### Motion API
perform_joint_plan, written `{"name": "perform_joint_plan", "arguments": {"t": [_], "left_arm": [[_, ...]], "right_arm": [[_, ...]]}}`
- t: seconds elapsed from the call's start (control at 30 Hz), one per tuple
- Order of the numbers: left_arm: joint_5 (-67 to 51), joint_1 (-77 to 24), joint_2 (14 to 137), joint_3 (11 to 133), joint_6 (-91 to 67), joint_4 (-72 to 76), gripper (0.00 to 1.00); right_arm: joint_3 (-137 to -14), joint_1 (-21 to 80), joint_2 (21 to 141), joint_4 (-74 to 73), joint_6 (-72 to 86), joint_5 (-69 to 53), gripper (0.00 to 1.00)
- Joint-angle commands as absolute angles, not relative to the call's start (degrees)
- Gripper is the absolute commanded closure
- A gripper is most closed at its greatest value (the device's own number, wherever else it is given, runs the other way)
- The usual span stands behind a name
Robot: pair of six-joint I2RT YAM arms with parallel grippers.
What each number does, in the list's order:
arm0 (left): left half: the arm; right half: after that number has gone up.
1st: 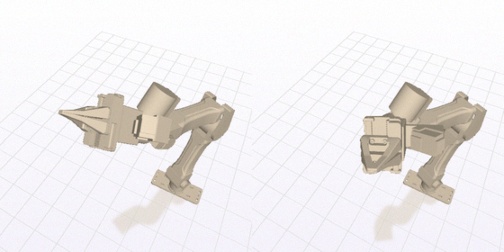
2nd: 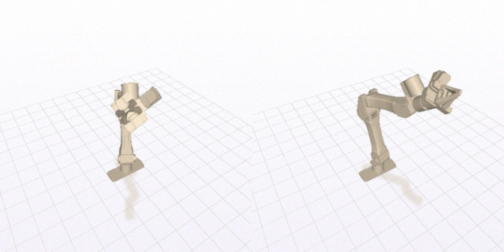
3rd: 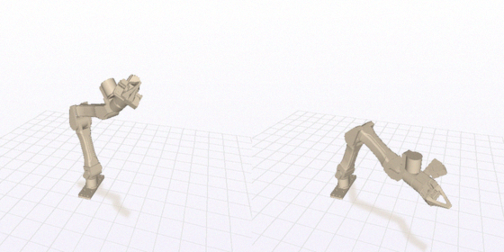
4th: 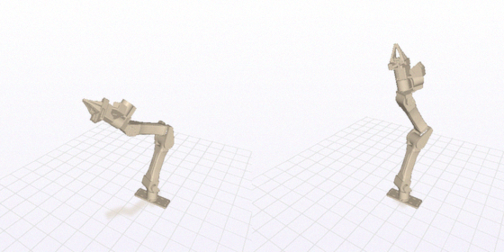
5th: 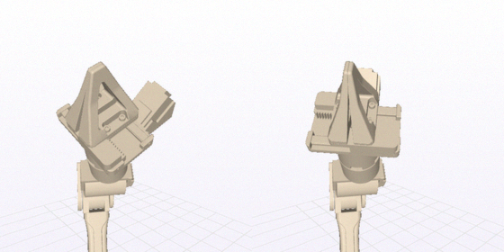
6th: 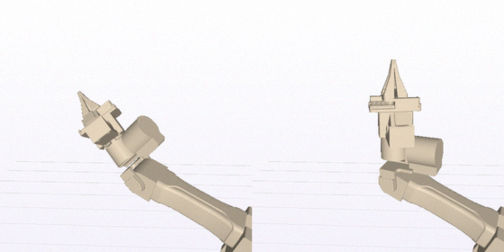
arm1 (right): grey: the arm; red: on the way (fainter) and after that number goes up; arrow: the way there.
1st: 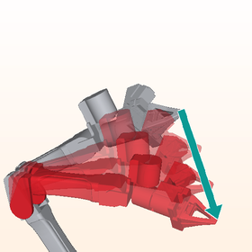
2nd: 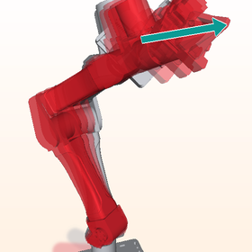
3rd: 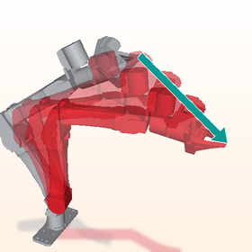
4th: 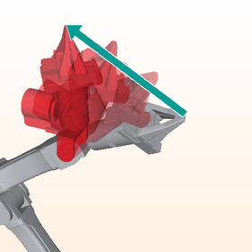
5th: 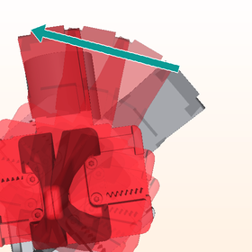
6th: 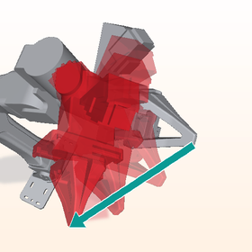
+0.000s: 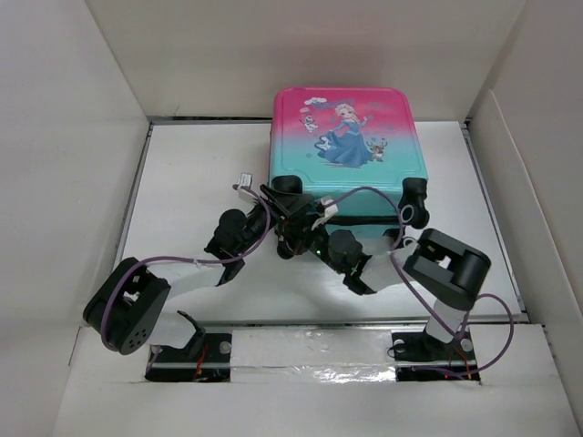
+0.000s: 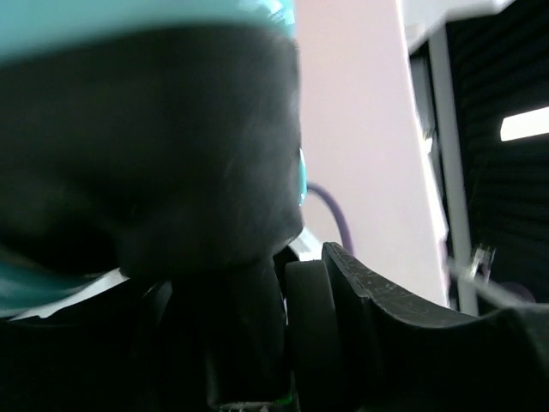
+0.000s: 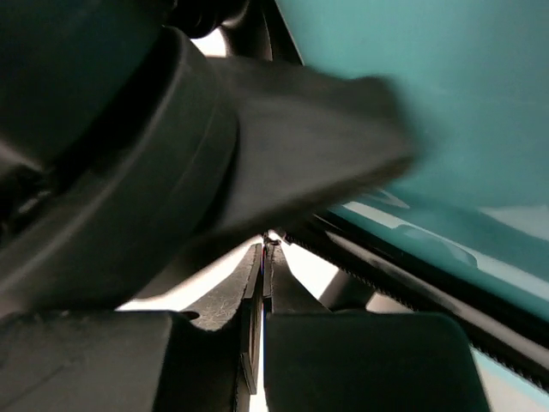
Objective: Pack the luggage
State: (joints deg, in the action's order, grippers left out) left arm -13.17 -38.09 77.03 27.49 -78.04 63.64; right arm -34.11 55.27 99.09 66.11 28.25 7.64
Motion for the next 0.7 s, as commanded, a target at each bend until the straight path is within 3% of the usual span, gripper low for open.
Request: {"name": "perform_joint_plan", "arguments": {"t": [0.0, 0.07, 0.17, 0.2, 0.27, 0.4, 0.47, 0.57, 0.67], "left_arm": [[-21.7, -42.9, 73.1, 27.1, -81.6, 101.6, 1.0], [-20.9, -41.8, 72.7, 24.5, -81.9, 102.7, 1.0], [-20.8, -41.1, 72.3, 22.0, -81.3, 103.3, 1.0], [-20.8, -40.5, 72.2, 21.4, -81.0, 103.6, 1.0], [-20.0, -39.8, 72.2, 19.4, -80.7, 104.5, 1.0], [-20.0, -38.7, 74.5, 17.7, -81.1, 108.0, 1.0], [-20.8, -38.1, 77.1, 17.7, -82.3, 111.2, 1.0], [-21.9, -37.6, 80.8, 17.7, -83.8, 115.4, 1.0], [-22.8, -37.0, 84.5, 17.5, -85.4, 118.5, 1.0]], "right_arm": [[-44.8, 59.6, 107.3, 84.4, 41.6, -8.4, 1.0], [-42.8, 58.5, 108.9, 89.2, 44.7, -6.7, 1.0], [-38.5, 58.4, 105.7, 86.8, 42.4, -2.2, 0.81], [-35.9, 58.4, 104.3, 84.6, 41.2, -1.4, 0.65], [-31.3, 59.4, 99.6, 79.3, 38.3, 3.0, 0.48], [-25.6, 61.4, 91.9, 72.6, 34.9, 8.0, 0.29], [-22.8, 62.3, 86.3, 65.9, 32.6, 10.4, 0.26], [-20.2, 64.8, 79.0, 54.1, 30.2, 14.0, 0.27], [-19.9, 65.9, 67.8, 41.0, 26.6, 18.3, 0.67]]}}
